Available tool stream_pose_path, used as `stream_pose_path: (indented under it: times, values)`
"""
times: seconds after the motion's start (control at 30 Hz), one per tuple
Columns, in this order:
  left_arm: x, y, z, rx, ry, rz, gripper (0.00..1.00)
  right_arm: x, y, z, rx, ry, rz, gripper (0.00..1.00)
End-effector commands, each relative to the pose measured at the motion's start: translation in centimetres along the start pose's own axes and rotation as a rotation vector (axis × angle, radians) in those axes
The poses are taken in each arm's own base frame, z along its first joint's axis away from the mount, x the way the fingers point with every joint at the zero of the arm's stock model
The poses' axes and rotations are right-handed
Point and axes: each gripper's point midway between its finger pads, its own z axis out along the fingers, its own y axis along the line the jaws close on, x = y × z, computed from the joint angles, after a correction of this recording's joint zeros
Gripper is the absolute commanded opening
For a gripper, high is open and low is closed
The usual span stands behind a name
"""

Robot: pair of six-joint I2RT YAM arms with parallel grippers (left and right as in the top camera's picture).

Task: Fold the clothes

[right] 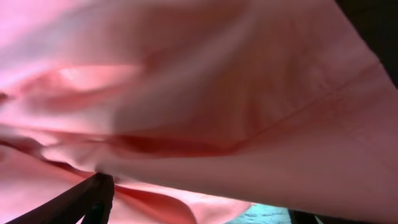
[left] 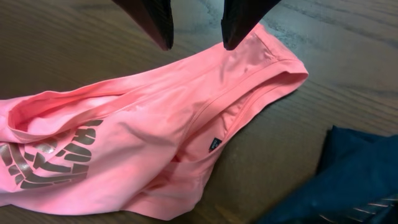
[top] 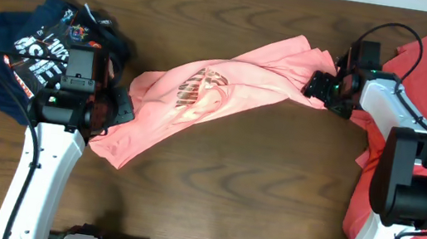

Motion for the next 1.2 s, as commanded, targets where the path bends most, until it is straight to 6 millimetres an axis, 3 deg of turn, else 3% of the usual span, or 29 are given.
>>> stream_pose_path:
  times: [0.0, 0.1, 0.13, 0.23, 0.3, 0.4, 0.5, 0.6, 0.7, 0.8, 0.9, 1.17]
  values:
    - [0.3, 0.5, 0.4, -0.019, 0.01, 0.006, 0.28, 2.5, -1.7, 3.5, 0.066, 0.083, 0.14, 0.75]
    - [0.3, 0.5, 0.4, -0.019, 0.01, 0.006, 0.28, 2.4, -2.0, 3.6, 0.068, 0.081, 0.16, 0.18]
    - [0.3, 0.5, 0.4, -0.019, 0.01, 0.006, 0.29, 2.1, -1.9, 3.3, 0.064, 0.073, 0.162, 0.09]
    - [0.1, 0.4, 0.4, -0.016, 0.005, 0.006, 0.29, 0.7, -1.8, 1.5, 0.05, 0.038, 0.158, 0.01]
    - [0.0, 0.3, 0.4, -0.014, -0.001, 0.006, 0.28, -0.7, -1.4, -0.5, 0.034, 0.0, 0.126, 0.01]
    - [-0.1, 0.0, 0.4, 0.003, -0.004, 0.006, 0.28, -3.1, -0.1, -5.0, 0.009, -0.071, 0.046, 0.01]
    - [-0.1, -1.4, 0.4, 0.084, 0.009, 0.008, 0.27, -4.6, 1.9, -11.1, -0.014, -0.143, -0.048, 0.01]
    - [0.1, -2.9, 0.5, 0.166, 0.032, 0.01, 0.27, -4.6, 2.5, -16.9, 0.018, -0.2, -0.111, 0.01]
    - [0.3, -3.2, 0.8, 0.18, 0.054, 0.009, 0.27, -3.7, 0.5, -21.0, 0.15, -0.254, -0.095, 0.01]
    - [0.8, -3.7, 1.4, 0.206, 0.091, 0.007, 0.27, -2.9, -4.3, -24.5, 0.401, -0.318, 0.011, 0.02]
    - [1.4, -4.5, 1.9, 0.249, 0.142, 0.002, 0.28, -2.5, -6.6, -26.2, 0.493, -0.342, 0.072, 0.01]
    - [2.7, -6.0, 4.5, 0.291, 0.254, 0.008, 0.31, -2.3, -5.7, -25.5, 0.419, -0.294, -0.001, 0.01]
